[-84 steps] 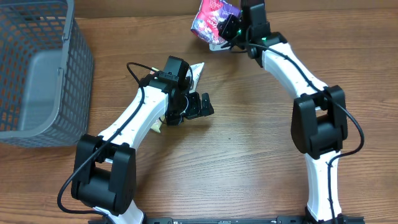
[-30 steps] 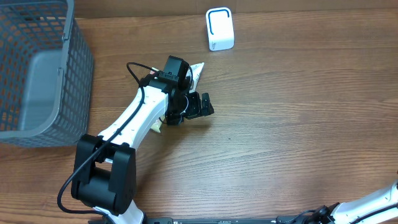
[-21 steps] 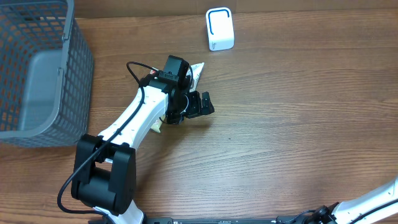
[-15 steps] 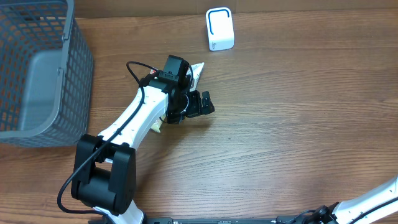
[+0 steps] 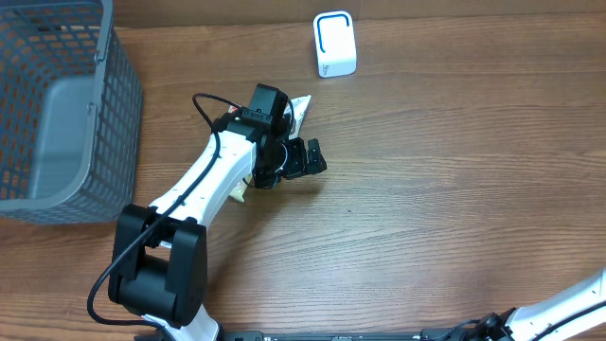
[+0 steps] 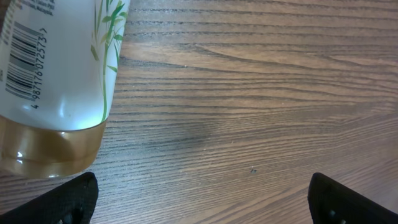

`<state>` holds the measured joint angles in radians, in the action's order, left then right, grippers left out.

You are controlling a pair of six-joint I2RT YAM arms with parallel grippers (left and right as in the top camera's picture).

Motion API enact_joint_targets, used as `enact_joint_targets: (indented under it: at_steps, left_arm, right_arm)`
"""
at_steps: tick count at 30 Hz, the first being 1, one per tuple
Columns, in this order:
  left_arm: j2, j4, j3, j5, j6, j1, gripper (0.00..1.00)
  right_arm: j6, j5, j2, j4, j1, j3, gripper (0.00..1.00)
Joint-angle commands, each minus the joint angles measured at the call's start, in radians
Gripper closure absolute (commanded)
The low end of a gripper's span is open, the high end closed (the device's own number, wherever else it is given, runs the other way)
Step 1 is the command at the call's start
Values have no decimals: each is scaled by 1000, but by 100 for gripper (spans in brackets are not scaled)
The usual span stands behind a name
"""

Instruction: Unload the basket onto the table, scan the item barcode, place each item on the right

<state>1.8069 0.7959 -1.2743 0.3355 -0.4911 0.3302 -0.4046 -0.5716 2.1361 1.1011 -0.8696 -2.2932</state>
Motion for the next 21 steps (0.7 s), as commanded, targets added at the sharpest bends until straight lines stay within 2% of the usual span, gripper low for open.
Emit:
enact_joint_targets:
  at_steps: [1, 4, 8, 9, 10, 11, 13, 17, 21]
  left_arm:
    - [13, -1, -5, -6, 19, 4, 0]
    - [13, -1, -5, -6, 19, 4, 0]
    - [13, 32, -5, 29, 23, 4, 0]
    - [12, 32, -6, 65, 43, 4, 0]
    - [10, 30, -11, 156, 122, -1, 0]
    - [5, 48, -30, 186, 163, -14, 0]
    - [-8, 90, -63, 185, 163, -39, 0]
    - [-58, 205, -153, 105, 194, -97, 0]
    - [-137, 328, -274, -113, 194, -138, 0]
  right_arm:
    - [136, -325, -11, 87, 105, -10, 10]
    - [238, -257, -9, 194, 216, -8, 0]
    - [238, -134, -8, 238, 371, 12, 0]
    - [238, -120, -8, 241, 409, 17, 0]
    - [238, -108, -5, 243, 487, 24, 0]
    - [238, -109, -2, 243, 557, 25, 0]
    - [238, -108, 1, 236, 629, 25, 0]
    - [237, -42, 2, 222, 753, 29, 0]
    - [163, 95, 6, 208, 869, 50, 0]
